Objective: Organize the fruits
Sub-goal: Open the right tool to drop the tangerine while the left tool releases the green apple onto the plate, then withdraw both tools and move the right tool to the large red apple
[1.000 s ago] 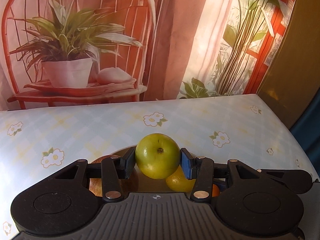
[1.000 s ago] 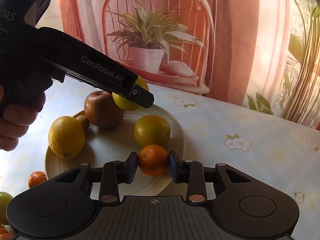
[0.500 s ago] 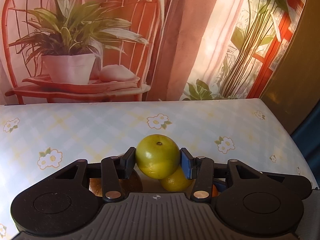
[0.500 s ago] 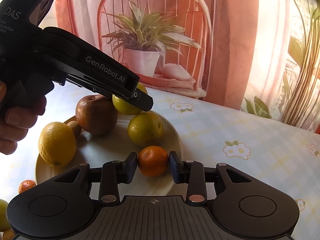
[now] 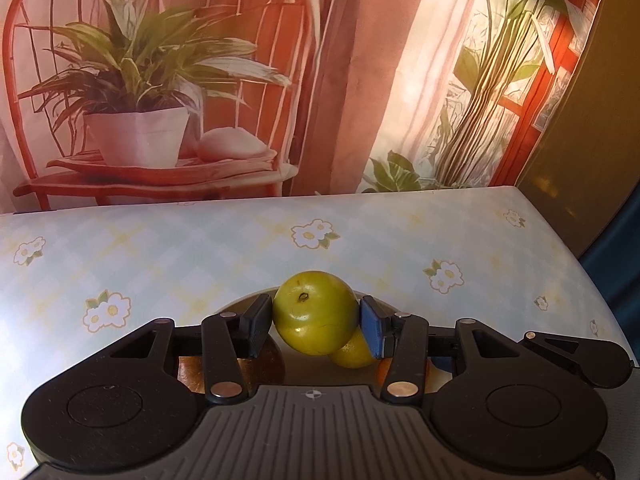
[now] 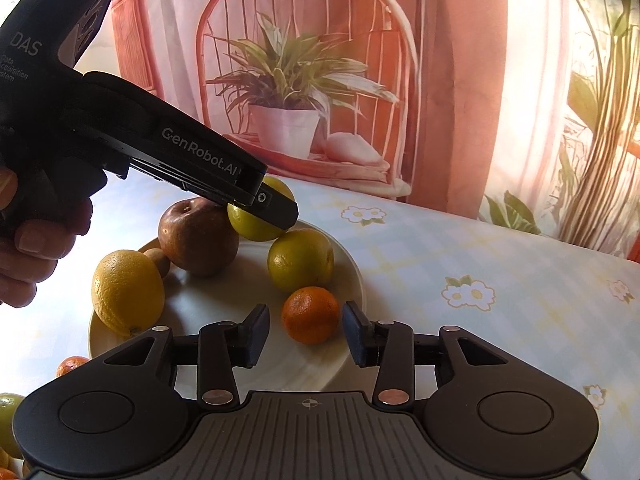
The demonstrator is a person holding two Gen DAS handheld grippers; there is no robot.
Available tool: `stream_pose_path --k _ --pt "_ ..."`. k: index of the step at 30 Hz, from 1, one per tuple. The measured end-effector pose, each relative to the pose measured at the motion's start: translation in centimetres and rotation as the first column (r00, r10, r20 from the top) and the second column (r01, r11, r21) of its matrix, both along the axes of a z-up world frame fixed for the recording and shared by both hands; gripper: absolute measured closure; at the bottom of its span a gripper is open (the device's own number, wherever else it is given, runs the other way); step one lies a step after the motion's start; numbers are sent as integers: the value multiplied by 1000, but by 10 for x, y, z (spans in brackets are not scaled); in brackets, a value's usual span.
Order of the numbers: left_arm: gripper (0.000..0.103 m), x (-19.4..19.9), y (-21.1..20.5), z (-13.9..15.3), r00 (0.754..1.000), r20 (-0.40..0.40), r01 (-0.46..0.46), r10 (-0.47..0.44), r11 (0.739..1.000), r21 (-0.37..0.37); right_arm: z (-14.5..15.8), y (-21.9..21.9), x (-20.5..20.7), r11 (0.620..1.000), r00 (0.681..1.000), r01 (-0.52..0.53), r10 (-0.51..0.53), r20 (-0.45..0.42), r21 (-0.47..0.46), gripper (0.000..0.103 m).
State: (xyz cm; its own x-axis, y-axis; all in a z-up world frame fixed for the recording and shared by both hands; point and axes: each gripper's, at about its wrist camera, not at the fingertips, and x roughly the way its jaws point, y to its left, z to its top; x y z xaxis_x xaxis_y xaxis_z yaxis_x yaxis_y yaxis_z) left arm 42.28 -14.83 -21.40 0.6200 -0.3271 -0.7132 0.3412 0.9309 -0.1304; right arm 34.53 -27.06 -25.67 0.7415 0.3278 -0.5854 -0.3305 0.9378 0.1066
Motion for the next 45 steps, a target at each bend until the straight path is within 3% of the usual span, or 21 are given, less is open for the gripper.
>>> stream_pose_path --k 19,33,45 --pt "53 -33 13 35 995 94 -17 17 1000 -1 19 -4 -23 999 999 39 -39 21 12 60" --pt "53 -102 66 60 983 166 -89 78 994 61 49 -9 -71 989 991 115 -120 52 91 60" --pt "52 -168 94 68 975 200 -112 99 992 56 56 12 -120 982 988 141 -147 45 126 59"
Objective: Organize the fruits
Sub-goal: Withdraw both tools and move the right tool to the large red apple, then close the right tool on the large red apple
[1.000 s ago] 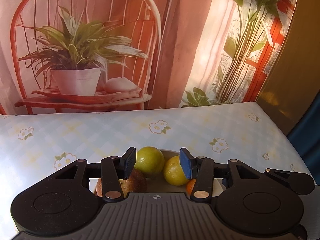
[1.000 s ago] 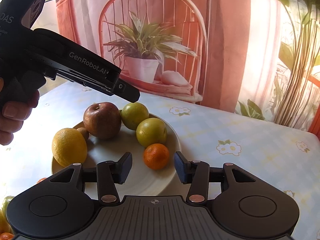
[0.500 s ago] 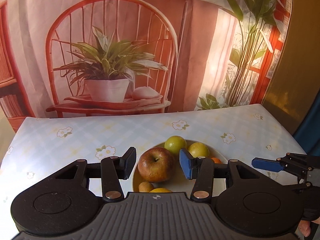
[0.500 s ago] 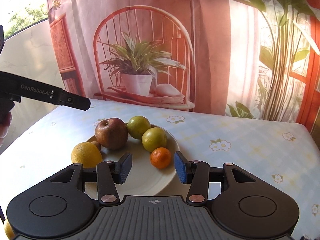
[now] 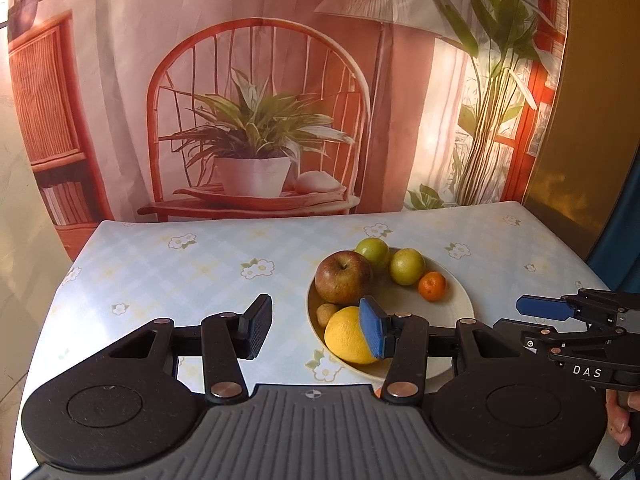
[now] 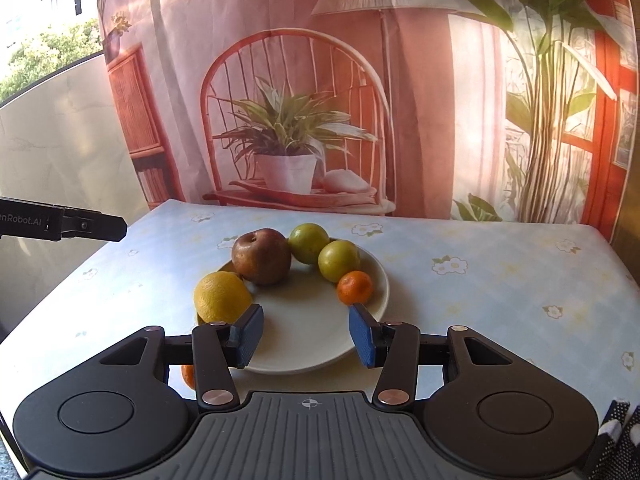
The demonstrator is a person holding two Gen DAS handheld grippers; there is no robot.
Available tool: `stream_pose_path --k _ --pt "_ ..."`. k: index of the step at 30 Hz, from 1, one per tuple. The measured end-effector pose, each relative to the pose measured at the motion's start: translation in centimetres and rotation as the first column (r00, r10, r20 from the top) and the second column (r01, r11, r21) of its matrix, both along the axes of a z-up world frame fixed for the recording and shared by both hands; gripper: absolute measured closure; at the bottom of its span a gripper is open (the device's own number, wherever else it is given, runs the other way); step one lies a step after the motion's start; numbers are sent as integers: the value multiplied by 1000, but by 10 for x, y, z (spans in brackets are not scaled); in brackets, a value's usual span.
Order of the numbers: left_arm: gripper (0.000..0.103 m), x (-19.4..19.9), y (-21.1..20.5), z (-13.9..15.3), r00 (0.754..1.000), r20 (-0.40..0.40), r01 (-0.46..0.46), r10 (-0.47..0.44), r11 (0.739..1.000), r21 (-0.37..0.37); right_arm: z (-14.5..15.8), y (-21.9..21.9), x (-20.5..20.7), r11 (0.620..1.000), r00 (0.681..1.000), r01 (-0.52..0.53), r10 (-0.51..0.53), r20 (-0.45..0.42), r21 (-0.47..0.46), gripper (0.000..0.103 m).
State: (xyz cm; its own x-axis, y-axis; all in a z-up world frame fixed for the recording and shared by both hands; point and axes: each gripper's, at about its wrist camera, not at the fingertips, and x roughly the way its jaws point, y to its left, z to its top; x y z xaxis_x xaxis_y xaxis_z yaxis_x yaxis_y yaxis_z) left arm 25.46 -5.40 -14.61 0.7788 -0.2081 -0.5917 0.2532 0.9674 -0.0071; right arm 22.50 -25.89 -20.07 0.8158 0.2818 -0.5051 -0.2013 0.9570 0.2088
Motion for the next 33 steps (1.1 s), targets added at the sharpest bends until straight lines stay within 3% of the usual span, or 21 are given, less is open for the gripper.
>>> stream_pose_path --k 9,16,20,26,33 --pt "52 -32 10 -10 1000 -16 -9 8 999 -53 -5 14 -42 1000 1000 25 -25 2 -4 59" --pt "52 -49 9 -20 999 -29 -19 17 996 -89 -10 27 -77 999 998 35 -35 59 4 58" --pt "52 -61 5 -23 1000 -10 -24 23 997 -74 -18 34 -97 999 996 35 -34 87 -13 58" --pt "52 -72 3 -29 1000 -22 -6 4 997 -75 -32 36 -116 999 999 29 -30 39 33 57" --pt "52 -78 0 -34 999 -32 11 -13 997 -74 -46 47 -133 1000 1000 -17 17 -8 7 53"
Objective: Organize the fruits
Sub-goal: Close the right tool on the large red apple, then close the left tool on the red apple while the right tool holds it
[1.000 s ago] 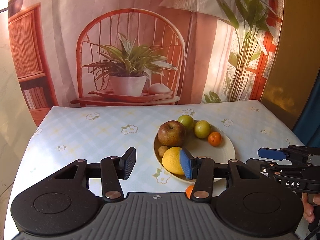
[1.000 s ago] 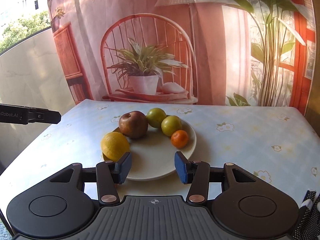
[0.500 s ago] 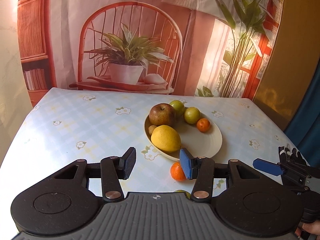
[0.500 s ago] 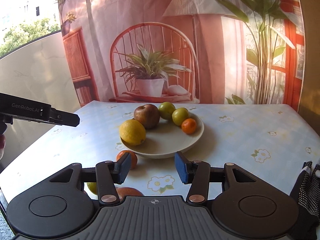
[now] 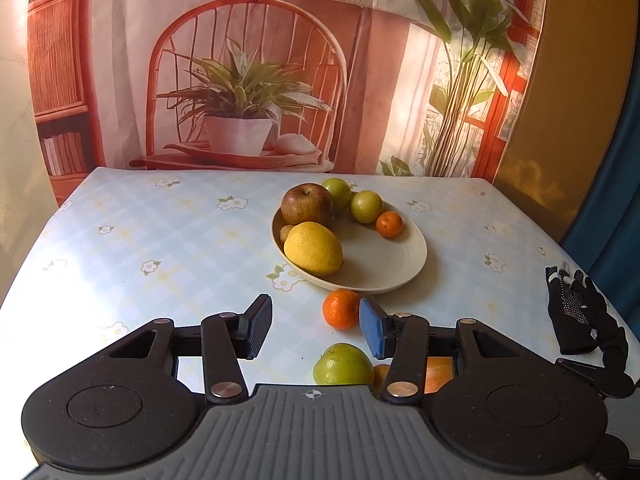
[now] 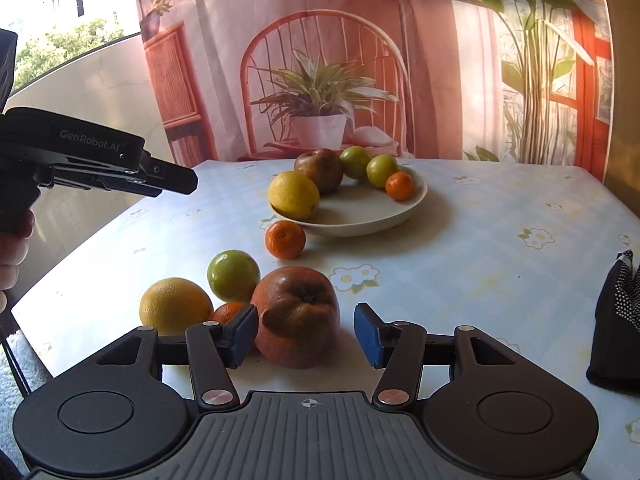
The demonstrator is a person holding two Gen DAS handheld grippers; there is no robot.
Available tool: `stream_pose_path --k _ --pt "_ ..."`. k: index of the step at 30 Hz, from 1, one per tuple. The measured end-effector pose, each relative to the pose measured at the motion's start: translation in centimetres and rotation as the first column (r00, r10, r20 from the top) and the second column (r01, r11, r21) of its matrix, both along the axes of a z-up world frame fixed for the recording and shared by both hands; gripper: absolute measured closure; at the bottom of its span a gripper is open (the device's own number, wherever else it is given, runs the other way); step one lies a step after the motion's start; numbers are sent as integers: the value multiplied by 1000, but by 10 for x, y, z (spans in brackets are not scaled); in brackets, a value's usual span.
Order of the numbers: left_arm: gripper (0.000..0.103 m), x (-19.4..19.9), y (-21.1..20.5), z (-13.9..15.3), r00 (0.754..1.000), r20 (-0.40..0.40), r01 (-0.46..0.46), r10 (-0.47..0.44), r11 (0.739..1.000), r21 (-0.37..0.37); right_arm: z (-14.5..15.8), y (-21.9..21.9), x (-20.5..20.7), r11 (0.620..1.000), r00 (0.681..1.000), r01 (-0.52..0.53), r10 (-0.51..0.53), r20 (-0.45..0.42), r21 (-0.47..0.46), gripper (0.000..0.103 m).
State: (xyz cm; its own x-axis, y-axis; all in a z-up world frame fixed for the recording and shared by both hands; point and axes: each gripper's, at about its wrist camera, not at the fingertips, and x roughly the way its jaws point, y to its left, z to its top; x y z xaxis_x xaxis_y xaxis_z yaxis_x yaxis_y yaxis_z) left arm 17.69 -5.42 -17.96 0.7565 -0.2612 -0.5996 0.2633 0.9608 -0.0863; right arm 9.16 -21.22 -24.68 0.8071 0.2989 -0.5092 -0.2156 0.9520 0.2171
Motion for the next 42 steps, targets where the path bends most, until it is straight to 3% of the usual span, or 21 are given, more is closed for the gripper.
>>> stream_pose_path --k 12,21,33,37,40,42 --pt "52 0 -5 -8 999 -28 25 -25 1000 7 -16 4 10 999 997 -30 31 -65 13 53" --pt "52 3 -5 -11 999 -46 25 -25 1000 1 -23 11 20 998 997 -54 53 -65 -20 52" --pt "52 10 -10 -17 997 -69 43 -43 999 -1 -23 16 32 988 995 -93 89 -32 -123 50" --pt "52 17 -18 -17 995 -68 78 -78 997 -1 -22 11 40 984 997 -75 71 -33 -164 50" --pt "52 25 -28 -17 992 -67 110 -111 994 -14 -23 8 50 966 998 -66 62 -21 -250 50" --pt "52 33 -37 -17 988 -74 133 -134 991 -20 -23 1 59 967 998 -64 60 -23 -246 50"
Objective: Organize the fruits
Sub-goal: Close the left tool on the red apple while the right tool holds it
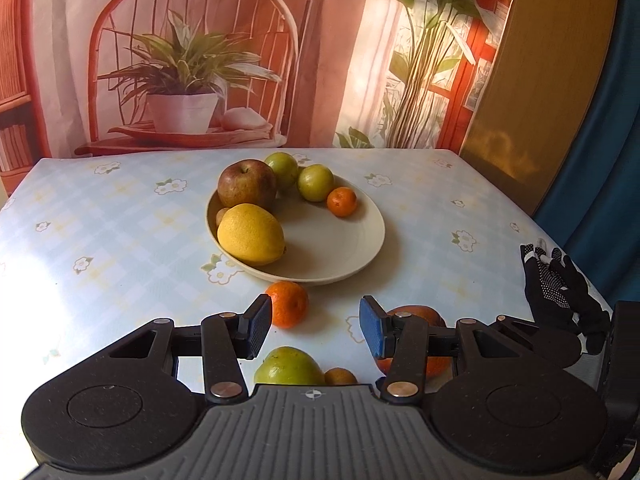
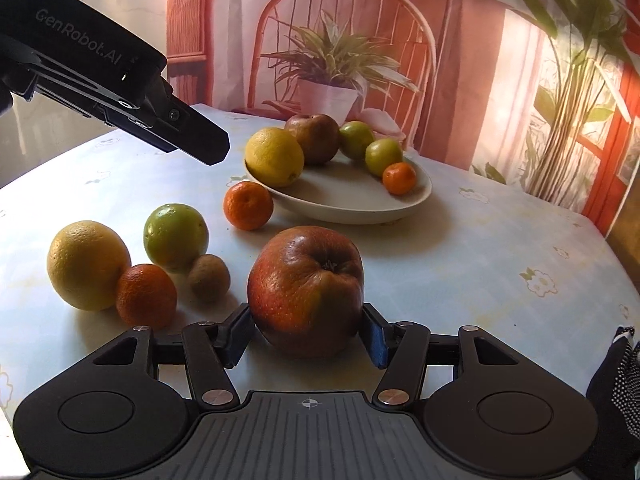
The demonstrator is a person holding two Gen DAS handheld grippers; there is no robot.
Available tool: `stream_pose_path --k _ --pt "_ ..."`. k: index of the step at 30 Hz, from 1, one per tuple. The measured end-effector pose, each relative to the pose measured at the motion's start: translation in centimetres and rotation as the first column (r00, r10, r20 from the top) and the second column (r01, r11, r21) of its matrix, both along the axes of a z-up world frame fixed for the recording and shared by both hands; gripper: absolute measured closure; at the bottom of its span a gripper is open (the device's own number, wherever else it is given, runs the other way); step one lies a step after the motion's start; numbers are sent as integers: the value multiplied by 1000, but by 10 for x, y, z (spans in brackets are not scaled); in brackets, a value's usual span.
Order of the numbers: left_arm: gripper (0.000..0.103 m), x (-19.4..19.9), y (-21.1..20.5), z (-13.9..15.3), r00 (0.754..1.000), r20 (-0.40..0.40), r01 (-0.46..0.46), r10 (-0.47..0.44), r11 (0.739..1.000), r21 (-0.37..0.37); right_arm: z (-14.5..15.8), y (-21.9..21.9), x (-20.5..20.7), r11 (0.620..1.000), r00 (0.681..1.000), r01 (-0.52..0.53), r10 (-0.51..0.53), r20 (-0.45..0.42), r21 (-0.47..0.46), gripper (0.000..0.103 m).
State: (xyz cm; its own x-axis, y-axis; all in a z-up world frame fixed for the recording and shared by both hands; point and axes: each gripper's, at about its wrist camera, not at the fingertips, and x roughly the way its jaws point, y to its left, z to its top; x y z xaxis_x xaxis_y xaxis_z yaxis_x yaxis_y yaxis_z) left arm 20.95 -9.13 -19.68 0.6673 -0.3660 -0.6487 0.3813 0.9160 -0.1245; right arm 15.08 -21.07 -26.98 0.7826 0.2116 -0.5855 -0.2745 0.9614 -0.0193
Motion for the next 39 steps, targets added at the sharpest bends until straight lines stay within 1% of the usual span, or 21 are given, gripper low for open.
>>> stream_pose_path --k 4,7,12,20,26,31,34,39 --pt "52 15 -18 -2 999 -19 35 -36 999 -29 -1 -8 12 1000 1000 4 -4 2 16 50" --pt "52 26 -28 -7 997 -52 61 -64 996 -62 -3 -9 15 1000 1000 -2 2 9 25 50" --pt "53 39 -40 -18 991 -101 78 -86 994 -82 -4 -11 17 999 1000 -10 10 13 37 50" --pt "53 46 -45 -32 978 -174 86 -111 986 -145 -4 -14 21 998 1000 -17 17 -4 66 50" --pt "52 48 -50 -39 972 -199 96 -126 983 -154 -4 -18 23 996 1000 -17 18 -10 84 50" --pt "48 50 -51 -43 971 -202 97 -129 982 -160 -4 -19 24 996 1000 -17 18 -11 88 50" --pt "43 51 -50 -45 971 -205 91 -124 982 -164 -4 -20 24 996 1000 -17 18 -11 89 50" --pt "42 54 -46 -48 963 -236 81 -128 976 -200 -4 -20 24 996 1000 -17 18 -12 89 50"
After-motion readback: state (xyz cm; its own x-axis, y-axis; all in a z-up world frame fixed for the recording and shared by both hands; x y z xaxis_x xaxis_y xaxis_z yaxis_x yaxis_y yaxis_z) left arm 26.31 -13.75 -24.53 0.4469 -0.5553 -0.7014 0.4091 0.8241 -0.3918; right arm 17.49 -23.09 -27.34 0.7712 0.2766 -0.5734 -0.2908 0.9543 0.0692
